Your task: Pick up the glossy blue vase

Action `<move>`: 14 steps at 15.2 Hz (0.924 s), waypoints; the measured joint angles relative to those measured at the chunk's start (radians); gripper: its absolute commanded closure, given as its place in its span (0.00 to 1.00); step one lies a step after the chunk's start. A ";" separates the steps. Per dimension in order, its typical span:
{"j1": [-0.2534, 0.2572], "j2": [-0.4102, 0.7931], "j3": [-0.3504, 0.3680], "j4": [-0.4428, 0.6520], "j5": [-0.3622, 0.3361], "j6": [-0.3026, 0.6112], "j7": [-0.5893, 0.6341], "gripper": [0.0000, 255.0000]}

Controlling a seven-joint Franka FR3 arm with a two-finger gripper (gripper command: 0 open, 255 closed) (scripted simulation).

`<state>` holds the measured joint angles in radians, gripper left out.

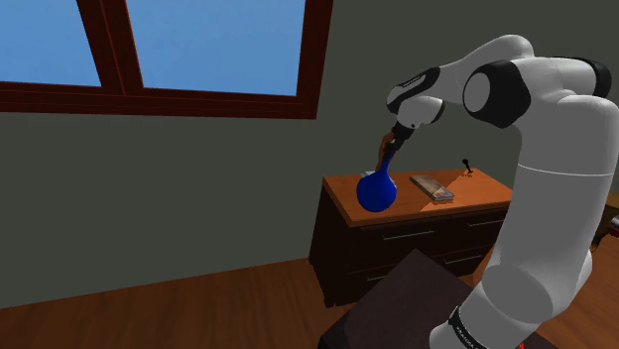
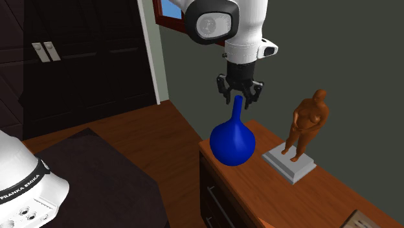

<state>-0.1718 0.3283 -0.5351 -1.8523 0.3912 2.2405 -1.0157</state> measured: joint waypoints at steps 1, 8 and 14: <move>0.000 0.000 0.000 -0.001 0.001 0.002 0.000 1.00; 0.000 0.001 0.000 -0.001 0.001 0.003 -0.001 1.00; 0.004 -0.021 -0.009 0.026 -0.022 -0.043 0.019 1.00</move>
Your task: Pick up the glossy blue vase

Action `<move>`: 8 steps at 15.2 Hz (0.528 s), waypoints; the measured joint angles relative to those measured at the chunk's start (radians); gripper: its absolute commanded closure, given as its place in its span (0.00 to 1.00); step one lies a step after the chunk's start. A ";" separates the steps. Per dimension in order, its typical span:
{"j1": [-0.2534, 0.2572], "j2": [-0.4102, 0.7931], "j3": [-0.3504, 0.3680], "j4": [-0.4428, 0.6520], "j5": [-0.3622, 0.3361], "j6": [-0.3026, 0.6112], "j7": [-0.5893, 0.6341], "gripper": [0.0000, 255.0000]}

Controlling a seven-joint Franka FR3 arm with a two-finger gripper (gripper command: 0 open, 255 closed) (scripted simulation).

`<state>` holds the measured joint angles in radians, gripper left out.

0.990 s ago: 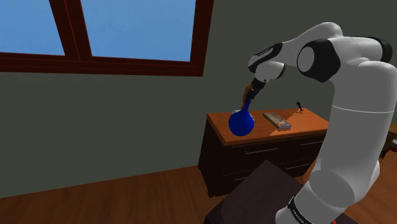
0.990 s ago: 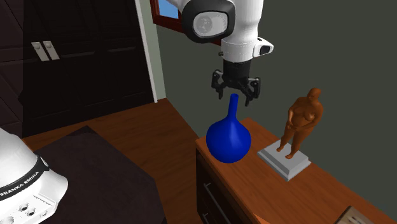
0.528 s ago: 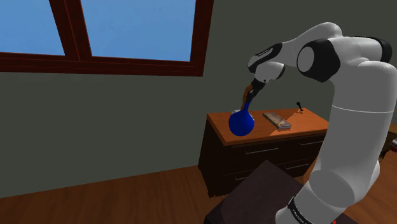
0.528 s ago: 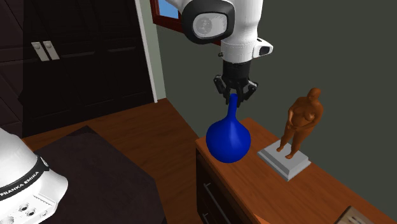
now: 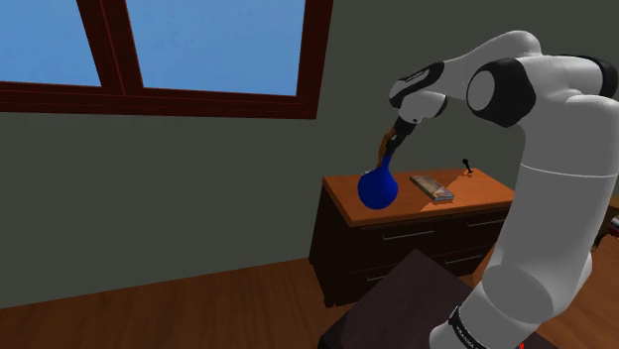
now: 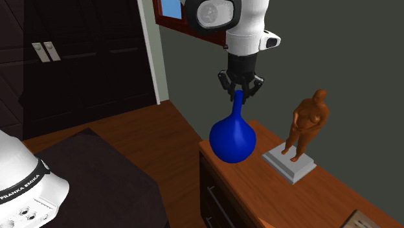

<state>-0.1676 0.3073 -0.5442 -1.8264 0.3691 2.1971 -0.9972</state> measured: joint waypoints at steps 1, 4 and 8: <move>0.000 -0.005 -0.002 0.007 -0.005 -0.011 0.004 1.00; 0.004 -0.018 -0.007 0.026 -0.019 -0.040 0.017 1.00; 0.006 -0.038 -0.014 0.057 -0.038 -0.086 0.033 1.00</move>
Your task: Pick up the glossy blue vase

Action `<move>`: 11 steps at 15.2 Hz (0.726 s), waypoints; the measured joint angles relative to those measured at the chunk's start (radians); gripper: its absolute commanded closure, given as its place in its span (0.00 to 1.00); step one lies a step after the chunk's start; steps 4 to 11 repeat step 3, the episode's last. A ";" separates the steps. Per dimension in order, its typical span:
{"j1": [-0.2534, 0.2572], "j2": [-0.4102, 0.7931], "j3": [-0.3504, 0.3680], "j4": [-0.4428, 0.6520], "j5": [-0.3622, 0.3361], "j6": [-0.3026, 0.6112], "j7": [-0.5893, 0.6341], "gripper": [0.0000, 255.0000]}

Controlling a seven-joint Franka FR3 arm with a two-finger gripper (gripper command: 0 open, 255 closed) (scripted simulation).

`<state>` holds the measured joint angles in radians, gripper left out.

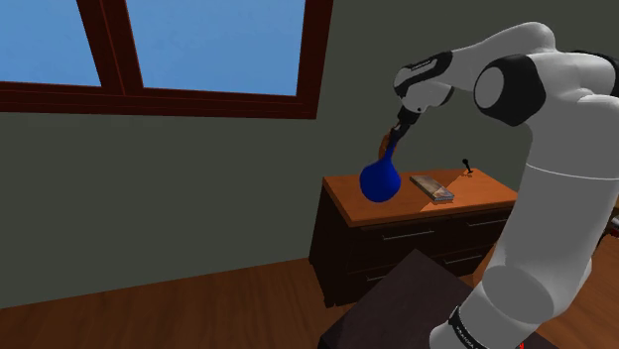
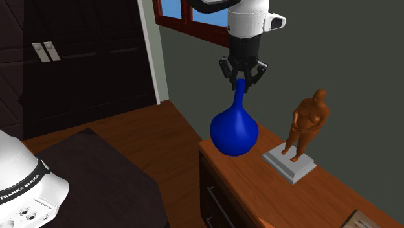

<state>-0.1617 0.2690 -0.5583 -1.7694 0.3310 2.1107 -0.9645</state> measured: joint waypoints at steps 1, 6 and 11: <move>0.002 -0.006 -0.001 0.004 -0.005 -0.009 0.006 1.00; 0.001 -0.007 -0.003 0.025 -0.009 -0.030 0.010 1.00; 0.001 -0.007 -0.003 0.025 -0.009 -0.030 0.010 1.00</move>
